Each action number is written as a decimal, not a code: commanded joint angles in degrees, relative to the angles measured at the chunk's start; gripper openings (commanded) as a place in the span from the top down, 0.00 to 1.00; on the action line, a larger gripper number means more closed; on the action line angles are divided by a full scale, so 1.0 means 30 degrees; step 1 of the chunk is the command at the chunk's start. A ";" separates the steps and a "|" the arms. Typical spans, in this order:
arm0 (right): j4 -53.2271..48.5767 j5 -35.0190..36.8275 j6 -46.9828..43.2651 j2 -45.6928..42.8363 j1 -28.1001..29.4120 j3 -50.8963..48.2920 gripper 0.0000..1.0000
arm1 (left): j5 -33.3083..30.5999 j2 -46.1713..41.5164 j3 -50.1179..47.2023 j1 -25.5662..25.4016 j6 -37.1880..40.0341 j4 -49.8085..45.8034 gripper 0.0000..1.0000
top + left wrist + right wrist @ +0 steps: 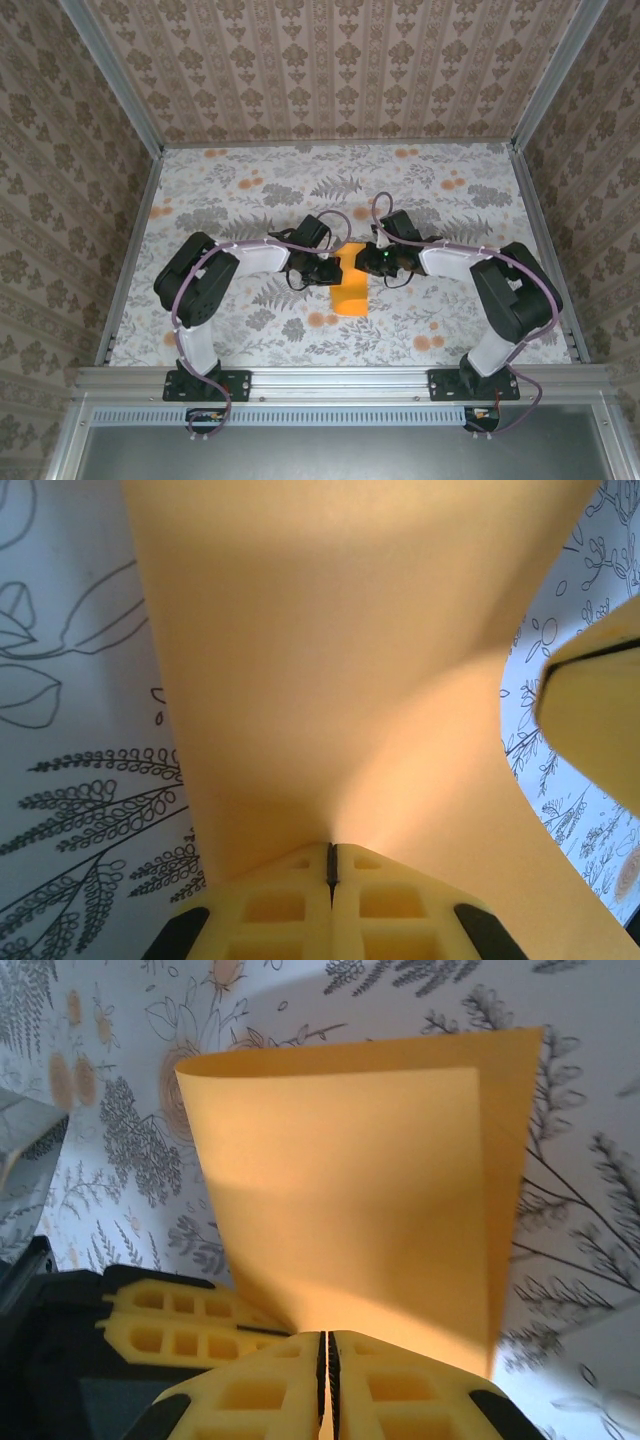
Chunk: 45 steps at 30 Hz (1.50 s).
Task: Fold a paper plane with a square sheet of paper (fold left side to right side)
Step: Hold the square sheet of paper at the center of the table, then first fold the square sheet of paper in half at the center of the table.
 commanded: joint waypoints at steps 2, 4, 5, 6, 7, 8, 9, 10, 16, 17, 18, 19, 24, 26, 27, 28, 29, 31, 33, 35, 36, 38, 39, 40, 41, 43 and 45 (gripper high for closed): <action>0.1403 -0.1158 0.0540 0.1678 0.0144 0.1309 0.88 | -0.0816 0.0821 -0.0091 -0.0305 0.0147 -0.1414 0.95; 0.1403 -0.1227 0.0510 0.2265 0.0238 0.1742 0.88 | -0.0845 0.0828 -0.0081 -0.0292 0.0140 -0.1443 0.95; 0.1325 -0.1221 0.0460 0.2534 0.0284 0.1943 0.88 | -0.0839 0.0803 -0.0084 -0.0318 0.0151 -0.1443 0.95; 0.1240 -0.1195 0.0437 0.2741 0.0303 0.2088 0.88 | -0.0846 0.0828 -0.0077 -0.0333 0.0141 -0.1440 0.95; 0.0994 -0.1079 0.0406 0.2987 0.0328 0.2272 0.88 | -0.0836 0.0812 -0.0070 -0.0308 0.0169 -0.1443 0.95; 0.0674 -0.0898 0.0353 0.3153 0.0357 0.2407 0.88 | -0.0851 0.0828 -0.0078 -0.0333 0.0195 -0.1469 0.95; 0.0361 -0.0672 0.0320 0.3256 0.0357 0.2478 0.88 | -0.0865 0.0828 -0.0084 -0.0345 0.0221 -0.1495 0.95; 0.0028 -0.0426 0.0268 0.3354 0.0357 0.2518 0.88 | -0.0897 0.0806 -0.0085 -0.0345 0.0260 -0.1499 0.95; -0.2185 0.0977 -0.0046 0.3973 0.0357 0.2657 0.88 | -0.0953 0.0741 -0.0139 -0.0423 0.0534 -0.1676 0.95; -0.2465 0.1153 -0.0120 0.4062 0.0357 0.2689 0.88 | -0.0954 0.0755 -0.0118 -0.0439 0.0598 -0.1663 0.95; -0.2821 0.1317 -0.0171 0.4233 0.0357 0.2719 0.88 | -0.0954 0.0712 -0.0132 -0.0438 0.0634 -0.1721 0.95; -0.3100 0.1520 -0.0233 0.4338 0.0357 0.2752 0.88 | -0.0953 0.0668 -0.0172 -0.0441 0.0667 -0.1713 0.95; -0.3943 0.1956 -0.0385 0.4623 0.0357 0.2922 0.88 | -0.0778 0.0351 -0.0340 -0.0599 0.1067 -0.1758 0.95; -0.4073 0.2028 -0.0362 0.4663 0.0361 0.2979 0.88 | -0.0697 0.0093 -0.0502 -0.0691 0.1256 -0.1795 0.95; -0.4075 0.2029 -0.0333 0.4671 0.0357 0.3006 0.88 | -0.0646 -0.0011 -0.0582 -0.0729 0.1338 -0.1794 0.94; -0.4104 0.2031 -0.0303 0.4668 0.0357 0.3008 0.88 | -0.0609 -0.0154 -0.0690 -0.0758 0.1394 -0.1793 0.95; -0.4089 0.1988 -0.0253 0.4699 0.0357 0.3039 0.89 | -0.0533 -0.0284 -0.0810 -0.0778 0.1454 -0.1769 0.95; -0.4118 0.1969 -0.0180 0.4784 0.0343 0.3082 0.88 | -0.0435 -0.0556 -0.1036 -0.0908 0.1551 -0.1744 0.95; -0.4166 0.1966 -0.0120 0.4847 0.0306 0.3067 0.89 | -0.0296 -0.0847 -0.1266 -0.1035 0.1632 -0.1763 0.95; -0.4132 0.1943 -0.0036 0.4883 0.0266 0.3053 0.89 | -0.0171 -0.1179 -0.1571 -0.1178 0.1663 -0.1689 0.95; -0.4119 0.1936 0.0010 0.4905 0.0238 0.3039 0.89 | -0.0108 -0.1321 -0.1690 -0.1226 0.1654 -0.1663 0.95; -0.4068 0.1889 0.0098 0.4934 0.0183 0.3023 0.89 | 0.0011 -0.1669 -0.2042 -0.1371 0.1663 -0.1535 0.95; -0.4064 0.1858 0.0129 0.4977 0.0160 0.3052 0.89 | 0.0093 -0.1820 -0.2194 -0.1395 0.1641 -0.1434 0.95; -0.4068 0.1830 0.0143 0.4998 0.0152 0.3041 0.89 | 0.0185 -0.1982 -0.2385 -0.1454 0.1590 -0.1308 0.95; -0.4078 0.1799 0.0144 0.5007 0.0152 0.3066 0.89 | 0.0218 -0.2097 -0.2547 -0.1557 0.1495 -0.1240 0.95; -0.4080 0.1752 0.0143 0.5073 0.0131 0.3096 0.89 | 0.0189 -0.2391 -0.2916 -0.1644 0.1302 -0.1224 0.96; -0.4051 0.1702 0.0173 0.5092 0.0123 0.3096 0.90 | 0.0218 -0.2631 -0.3276 -0.1746 0.1089 -0.1080 0.96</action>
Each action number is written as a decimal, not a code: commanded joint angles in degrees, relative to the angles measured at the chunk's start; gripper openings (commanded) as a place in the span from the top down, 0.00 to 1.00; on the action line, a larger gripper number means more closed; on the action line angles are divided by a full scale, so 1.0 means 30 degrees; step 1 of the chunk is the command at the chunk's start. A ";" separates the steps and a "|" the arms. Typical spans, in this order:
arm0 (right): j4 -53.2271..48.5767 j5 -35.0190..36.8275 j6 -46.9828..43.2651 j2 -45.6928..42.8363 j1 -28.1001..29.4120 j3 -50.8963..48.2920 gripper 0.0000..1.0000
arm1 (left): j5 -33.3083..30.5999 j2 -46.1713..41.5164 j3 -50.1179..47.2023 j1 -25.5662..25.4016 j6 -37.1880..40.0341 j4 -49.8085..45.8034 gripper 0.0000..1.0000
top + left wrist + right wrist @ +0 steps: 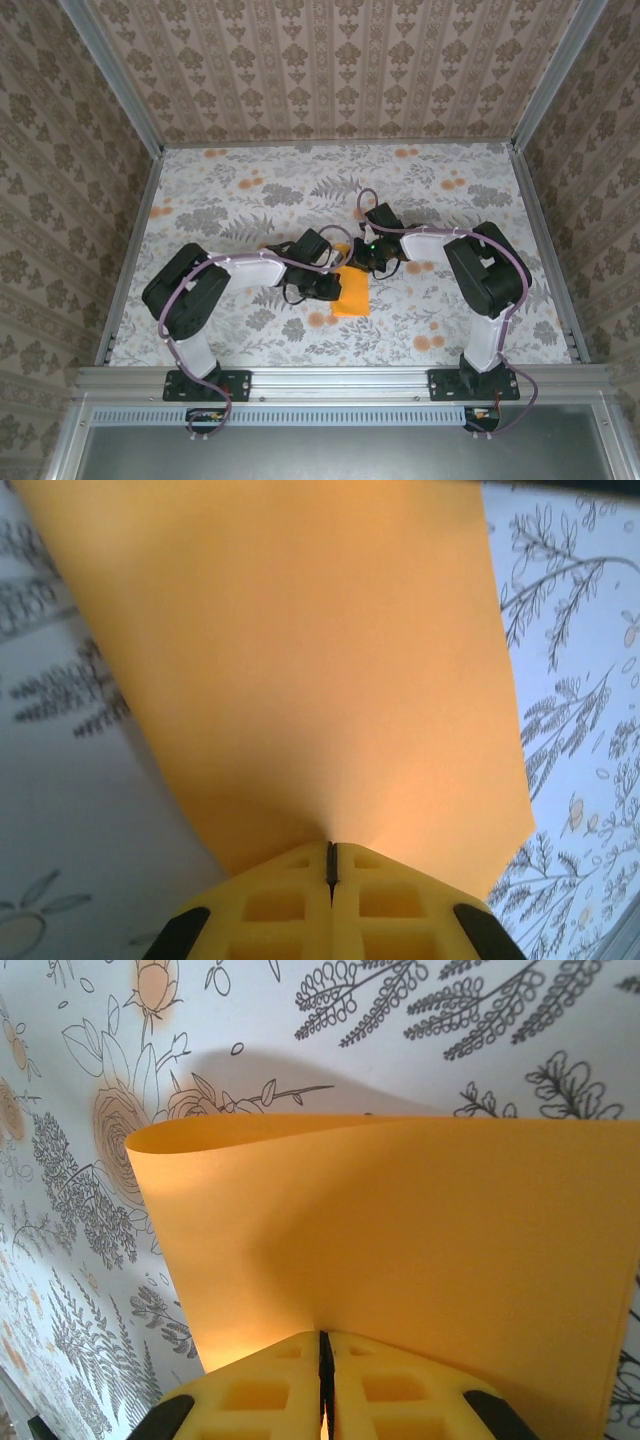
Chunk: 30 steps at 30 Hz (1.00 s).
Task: Fold a paper plane with a square sheet of paper (fold left side to right side)
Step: First fold the square sheet of paper in half at the center of the table.
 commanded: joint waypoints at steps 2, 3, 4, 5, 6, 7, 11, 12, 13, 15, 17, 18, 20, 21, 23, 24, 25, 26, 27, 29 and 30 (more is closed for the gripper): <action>-0.1959 0.1463 0.0137 0.1380 -0.0132 -0.0394 0.90 | 0.0632 -0.0778 -0.1226 -0.0472 -0.0363 -0.1078 0.96; -0.1955 0.1461 0.0144 0.1380 -0.0132 -0.0394 0.90 | 0.0663 -0.0868 -0.1354 -0.0504 -0.0456 -0.1013 0.96; -0.1984 0.1459 0.0117 0.1379 -0.0133 -0.0369 0.90 | 0.0692 -0.0944 -0.1522 -0.0566 -0.0545 -0.0954 0.96; -0.1991 0.1461 0.0114 0.1376 -0.0132 -0.0390 0.90 | 0.0718 -0.1083 -0.1631 -0.0629 -0.0633 -0.0904 0.96; -0.2017 0.1461 0.0114 0.1369 -0.0132 -0.0393 0.90 | 0.0744 -0.1189 -0.1770 -0.0679 -0.0720 -0.0867 0.96; -0.2032 0.1457 0.0086 0.1378 -0.0132 -0.0365 0.90 | 0.0777 -0.1294 -0.1912 -0.0739 -0.0838 -0.0754 0.96; -0.2072 0.1395 0.0027 0.1409 -0.0132 -0.0353 0.90 | 0.0881 -0.1785 -0.2362 -0.1018 -0.1026 -0.0620 0.96; -0.2099 0.1387 0.0012 0.1409 -0.0132 -0.0320 0.90 | 0.0912 -0.1893 -0.2428 -0.1070 -0.1033 -0.0625 0.96; -0.2107 0.1407 -0.0002 0.1408 -0.0132 -0.0334 0.90 | 0.0927 -0.1993 -0.2487 -0.1105 -0.1033 -0.0656 0.96; -0.2167 0.1391 -0.0032 0.1420 -0.0132 -0.0287 0.90 | 0.0952 -0.2220 -0.2555 -0.1171 -0.1064 -0.0716 0.96; -0.2198 0.1408 -0.0087 0.1427 -0.0134 -0.0249 0.90 | 0.0923 -0.2400 -0.2635 -0.1200 -0.1090 -0.0763 0.96; -0.2227 0.1405 -0.0105 0.1439 -0.0136 -0.0218 0.90 | 0.0956 -0.2505 -0.2677 -0.1180 -0.1090 -0.0781 0.96; -0.2276 0.1393 -0.0120 0.1449 -0.0136 -0.0195 0.90 | 0.1001 -0.2719 -0.2698 -0.1180 -0.1057 -0.0861 0.97; -0.2304 0.1361 -0.0163 0.1441 -0.0132 -0.0173 0.90 | 0.1031 -0.2899 -0.2728 -0.1179 -0.1060 -0.0838 0.97; -0.2296 0.1345 -0.0208 0.1439 -0.0132 -0.0170 0.90 | 0.1164 -0.3334 -0.2678 -0.1051 -0.1085 -0.0818 0.97; -0.2285 0.1288 -0.0251 0.1424 -0.0132 -0.0160 0.90 | 0.1360 -0.3621 -0.2610 -0.0813 -0.1091 -0.0755 0.97; -0.2278 0.1234 -0.0292 0.1413 -0.0132 -0.0144 0.90 | 0.1605 -0.3977 -0.2471 -0.0478 -0.1090 -0.0703 0.97; -0.2277 0.1184 -0.0323 0.1424 -0.0132 -0.0108 0.90 | 0.1793 -0.4219 -0.2319 -0.0106 -0.1048 -0.0725 0.97; -0.2301 0.1167 -0.0368 0.1397 -0.0132 -0.0129 0.90 | 0.2024 -0.4565 -0.2119 0.0322 -0.0943 -0.0708 0.97; -0.2338 0.1165 -0.0431 0.1380 -0.0132 -0.0093 0.90 | 0.2316 -0.4843 -0.1676 0.1170 -0.0617 -0.0731 0.96; -0.2357 0.1153 -0.0498 0.1342 -0.0132 -0.0064 0.90 | 0.2454 -0.4758 -0.1374 0.1589 -0.0426 -0.0845 0.96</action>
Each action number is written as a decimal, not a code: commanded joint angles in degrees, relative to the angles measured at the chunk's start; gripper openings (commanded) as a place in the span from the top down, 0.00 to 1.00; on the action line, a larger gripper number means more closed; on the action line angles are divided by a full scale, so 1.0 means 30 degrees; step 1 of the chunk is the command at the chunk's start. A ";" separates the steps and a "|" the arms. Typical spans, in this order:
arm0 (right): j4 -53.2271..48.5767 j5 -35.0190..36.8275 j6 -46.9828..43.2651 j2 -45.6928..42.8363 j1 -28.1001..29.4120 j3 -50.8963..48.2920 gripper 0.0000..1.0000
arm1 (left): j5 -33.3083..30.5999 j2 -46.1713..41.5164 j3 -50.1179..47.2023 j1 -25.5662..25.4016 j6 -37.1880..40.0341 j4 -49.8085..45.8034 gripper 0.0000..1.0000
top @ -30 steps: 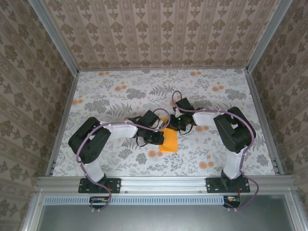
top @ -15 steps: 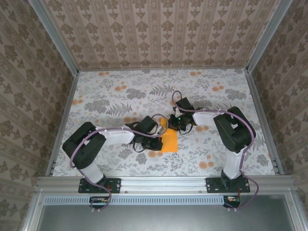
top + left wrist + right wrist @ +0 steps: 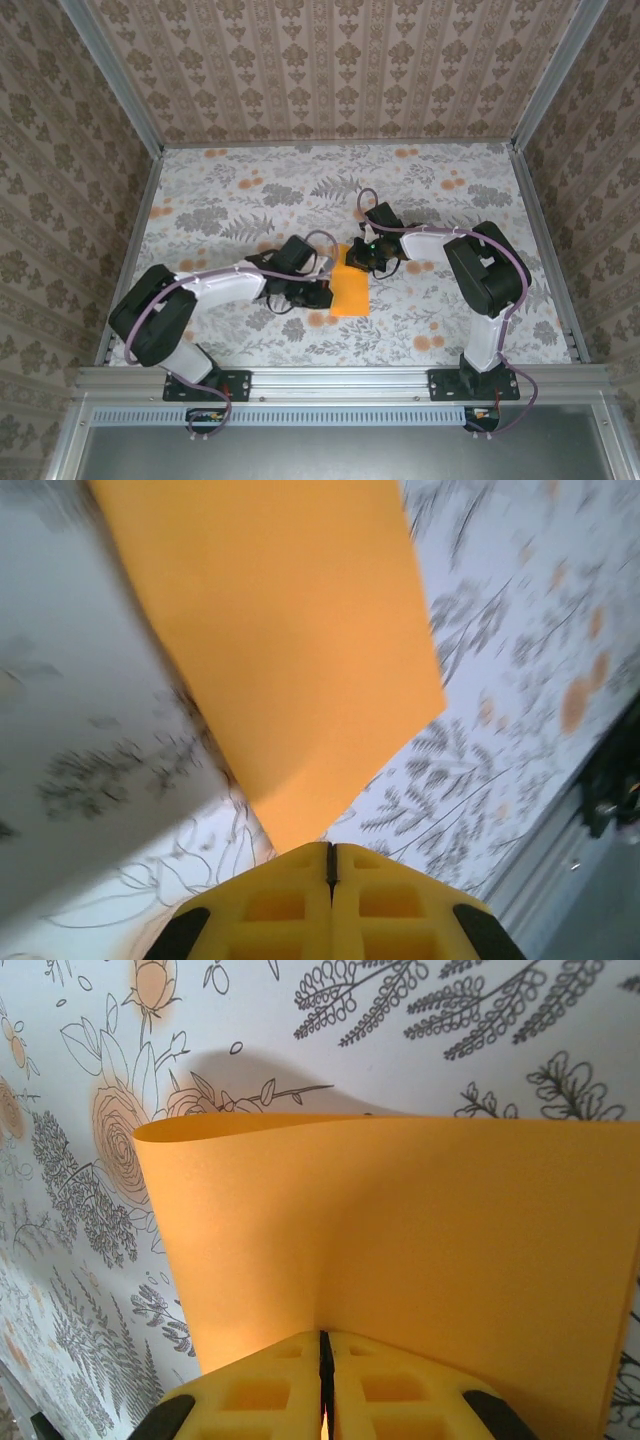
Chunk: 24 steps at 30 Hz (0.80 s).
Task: Fold a paper plane with a square sheet of paper (fold left side to right side)
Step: First fold the square sheet of paper in half at the center of the table, then hold the square sheet of paper at the center of the table.
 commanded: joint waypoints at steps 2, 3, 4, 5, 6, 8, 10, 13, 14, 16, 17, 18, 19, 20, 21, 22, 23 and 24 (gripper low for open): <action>-0.2140 0.1303 -0.0471 0.1263 -0.0088 -0.0217 0.89 | 0.1094 0.0010 0.1614 0.1667 0.0836 -0.0565 0.95; -0.2179 0.1277 -0.0534 0.1264 -0.0087 -0.0173 0.89 | 0.1226 0.0415 0.1977 0.1950 0.1064 -0.0698 0.95; -0.2207 0.1249 -0.0558 0.1242 -0.0061 -0.0158 0.89 | 0.1333 0.0762 0.2293 0.2121 0.1283 -0.0726 0.95; -0.2271 0.1252 -0.0616 0.1241 -0.0059 -0.0110 0.89 | 0.1289 0.1232 0.2608 0.2241 0.1462 -0.0655 0.95; -0.2322 0.1275 -0.0647 0.1223 -0.0059 -0.0121 0.90 | 0.1280 0.1674 0.2910 0.2339 0.1634 -0.0522 0.95; -0.2374 0.1277 -0.0699 0.1241 -0.0058 -0.0092 0.89 | 0.1229 0.2552 0.3492 0.2466 0.1863 -0.0432 0.95; -0.2389 0.1248 -0.0734 0.1266 -0.0044 -0.0059 0.89 | 0.1318 0.3470 0.4136 0.2499 0.2045 -0.0271 0.95; -0.2369 0.1189 -0.0823 0.1252 -0.0030 -0.0032 0.90 | 0.1662 0.4590 0.4739 0.2468 0.1979 0.0299 0.95; -0.2414 0.1188 -0.0838 0.1268 -0.0030 -0.0005 0.89 | 0.1696 0.4914 0.4900 0.2416 0.1995 0.0398 0.95; -0.2385 0.1133 -0.0873 0.1265 -0.0011 -0.0005 0.89 | 0.1810 0.5567 0.5312 0.2349 0.2072 0.0488 0.95; -0.2389 0.1105 -0.0882 0.1244 -0.0009 -0.0019 0.89 | 0.1844 0.5768 0.5436 0.2306 0.2068 0.0517 0.95; -0.2388 0.1072 -0.0906 0.1243 -0.0001 0.0023 0.89 | 0.1869 0.6025 0.5572 0.2247 0.2076 0.0550 0.95; -0.2389 0.1050 -0.0904 0.1248 0.0000 0.0029 0.89 | 0.1901 0.6209 0.5665 0.2195 0.2090 0.0569 0.95; -0.2387 0.1015 -0.0940 0.1258 0.0000 0.0032 0.89 | 0.1861 0.6406 0.5768 0.2129 0.2074 0.0520 0.94; -0.2360 0.1015 -0.0941 0.1232 0.0000 0.0027 0.89 | 0.1748 0.6567 0.5898 0.2052 0.2083 0.0437 0.94; -0.2282 0.0978 -0.0969 0.1206 0.0000 0.0021 0.89 | 0.1606 0.6715 0.5977 0.2010 0.2097 0.0337 0.94; -0.2268 0.0948 -0.0995 0.1197 0.0000 0.0047 0.89 | 0.1461 0.6846 0.6022 0.1950 0.2148 0.0209 0.94; -0.2207 0.0900 -0.1012 0.1164 0.0022 0.0065 0.89 | 0.1282 0.6986 0.6091 0.1912 0.2163 0.0063 0.94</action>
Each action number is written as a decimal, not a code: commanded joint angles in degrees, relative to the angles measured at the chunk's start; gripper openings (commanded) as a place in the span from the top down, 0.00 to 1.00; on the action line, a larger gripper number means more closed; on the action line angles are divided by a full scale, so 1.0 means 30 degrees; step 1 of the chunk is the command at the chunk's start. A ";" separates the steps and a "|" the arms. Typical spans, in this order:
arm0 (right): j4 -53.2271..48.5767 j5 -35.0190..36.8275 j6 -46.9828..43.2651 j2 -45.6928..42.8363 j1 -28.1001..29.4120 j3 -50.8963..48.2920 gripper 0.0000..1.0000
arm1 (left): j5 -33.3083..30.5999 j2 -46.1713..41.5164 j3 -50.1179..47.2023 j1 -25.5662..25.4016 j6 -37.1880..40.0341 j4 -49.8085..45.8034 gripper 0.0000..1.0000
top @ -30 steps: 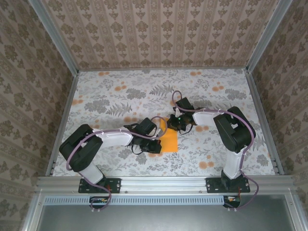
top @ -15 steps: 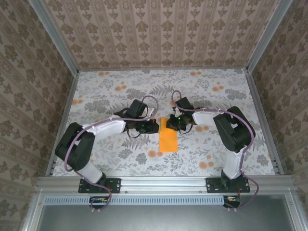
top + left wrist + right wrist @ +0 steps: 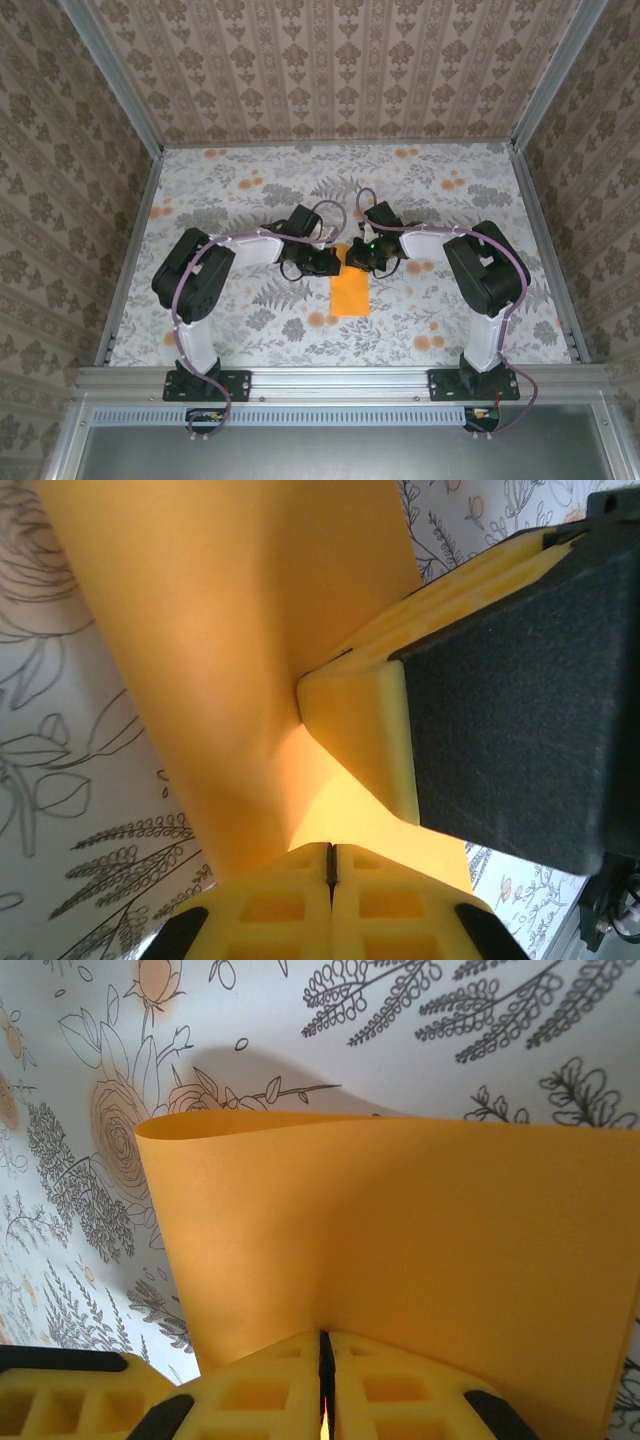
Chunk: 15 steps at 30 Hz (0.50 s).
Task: Fold a paper plane with a square sheet of paper (fold left side to right side)
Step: Hold the square sheet of paper at the center of the table.
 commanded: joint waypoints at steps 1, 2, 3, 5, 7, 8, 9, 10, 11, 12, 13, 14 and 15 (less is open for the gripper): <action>-0.1665 0.0902 -0.0511 0.1018 0.0011 -0.0204 0.88 | -0.0141 0.0504 0.0628 -0.0247 0.0517 -0.0436 0.94; -0.1550 0.0842 -0.0509 0.0965 0.0030 -0.0202 0.88 | -0.0260 0.0633 0.0656 -0.0273 0.0488 -0.0548 0.94; -0.1442 0.0780 -0.0511 0.0898 0.0029 -0.0201 0.88 | -0.0369 0.0757 0.0680 -0.0292 0.0455 -0.0604 0.94; -0.1240 0.0676 -0.0569 0.0685 0.0027 -0.0164 0.87 | -0.0662 0.0959 0.0600 -0.0326 0.0323 -0.0734 0.94; -0.1049 0.0658 -0.0666 0.0344 0.0010 -0.0119 0.87 | -0.0909 0.1052 0.0484 -0.0373 0.0211 -0.0832 0.94; -0.1012 0.0687 -0.0737 0.0128 0.0006 -0.0120 0.86 | -0.1030 0.1075 0.0467 -0.0351 0.0141 -0.0905 0.94; -0.0917 0.0701 -0.0837 -0.0153 0.0000 -0.0105 0.86 | -0.1099 0.1059 0.0392 -0.0344 0.0107 -0.0914 0.94; -0.0860 0.0756 -0.0941 -0.0489 0.0000 -0.0148 0.85 | -0.1234 0.1057 0.0310 -0.0350 0.0034 -0.0919 0.94; -0.0838 0.0885 -0.0994 -0.0830 0.0000 -0.0215 0.84 | -0.1318 0.1057 0.0261 -0.0371 -0.0037 -0.0963 0.94; -0.0843 0.1047 -0.1106 -0.1368 0.0000 -0.0288 0.82 | -0.1427 0.1057 0.0162 -0.0363 -0.0117 -0.0963 0.95; -0.0960 0.1175 -0.1141 -0.1776 0.0000 -0.0403 0.80 | -0.1537 0.1085 0.0088 -0.0381 -0.0212 -0.0973 0.95; -0.1161 0.1337 -0.1207 -0.2287 0.0000 -0.0553 0.79 | -0.1532 0.1086 0.0025 -0.0370 -0.0292 -0.0947 0.95; -0.1376 0.1411 -0.1238 -0.2714 0.0000 -0.0702 0.79 | -0.1529 0.1043 -0.0077 -0.0373 -0.0315 -0.0844 0.95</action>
